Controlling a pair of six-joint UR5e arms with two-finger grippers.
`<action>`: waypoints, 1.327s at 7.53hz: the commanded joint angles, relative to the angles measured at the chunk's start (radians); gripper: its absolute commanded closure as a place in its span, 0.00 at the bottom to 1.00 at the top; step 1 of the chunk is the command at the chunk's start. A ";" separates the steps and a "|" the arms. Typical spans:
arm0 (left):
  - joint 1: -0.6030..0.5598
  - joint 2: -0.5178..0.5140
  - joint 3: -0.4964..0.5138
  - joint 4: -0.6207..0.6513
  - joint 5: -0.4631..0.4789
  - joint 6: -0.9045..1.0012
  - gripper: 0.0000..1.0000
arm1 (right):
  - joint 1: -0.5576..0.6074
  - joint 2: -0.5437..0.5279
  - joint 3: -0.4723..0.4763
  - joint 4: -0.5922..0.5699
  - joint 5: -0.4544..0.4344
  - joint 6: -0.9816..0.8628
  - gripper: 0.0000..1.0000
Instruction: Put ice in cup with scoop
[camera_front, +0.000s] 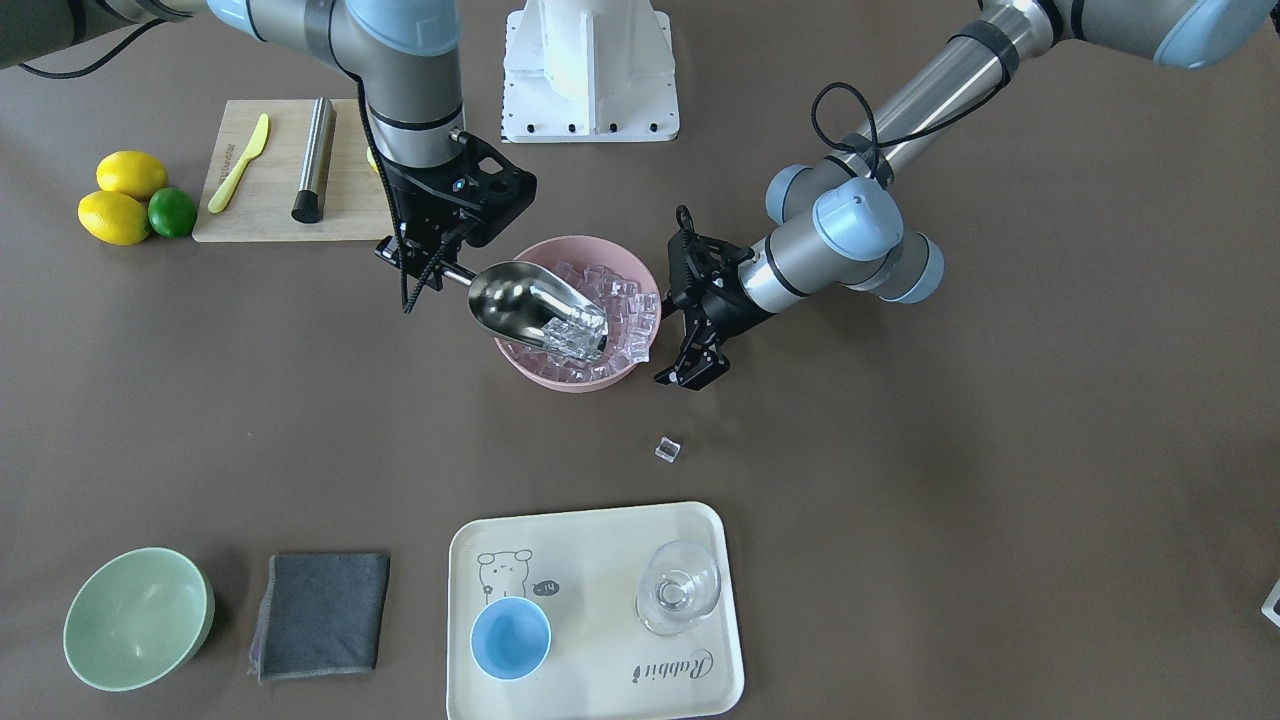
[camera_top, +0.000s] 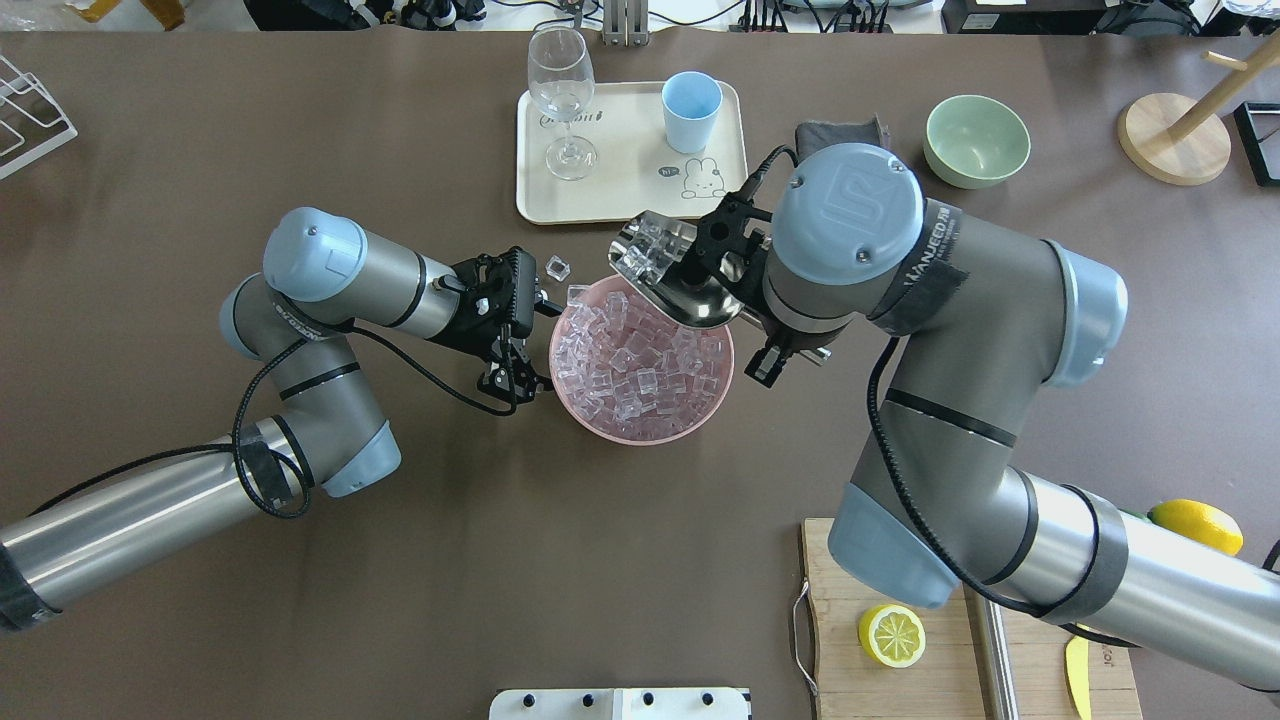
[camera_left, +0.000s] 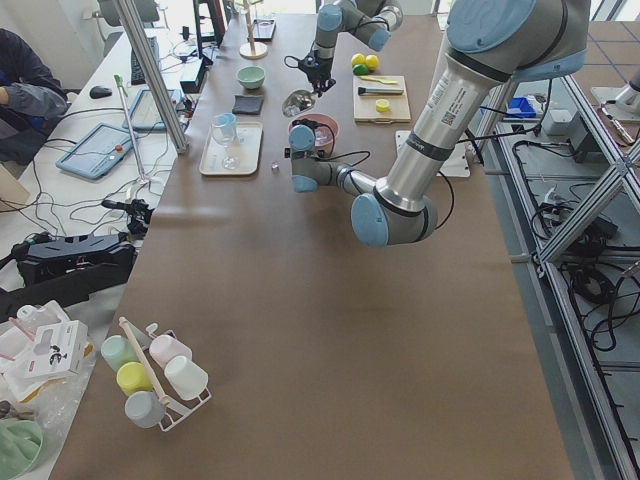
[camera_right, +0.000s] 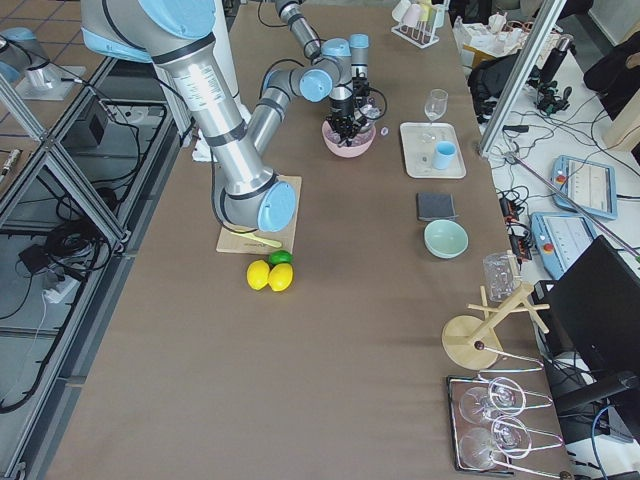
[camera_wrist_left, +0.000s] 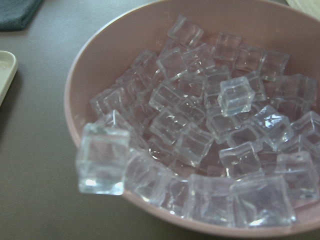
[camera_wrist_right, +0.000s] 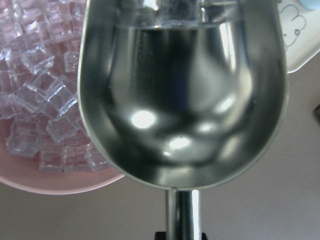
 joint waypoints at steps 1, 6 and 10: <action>-0.048 0.005 -0.005 0.006 -0.059 0.017 0.02 | 0.065 -0.085 0.080 0.161 0.000 0.143 1.00; -0.158 0.037 -0.020 0.084 -0.191 0.140 0.02 | 0.225 -0.084 -0.032 0.220 0.158 0.182 1.00; -0.286 0.118 -0.135 0.375 -0.294 0.160 0.02 | 0.316 0.121 -0.356 -0.020 0.288 0.115 1.00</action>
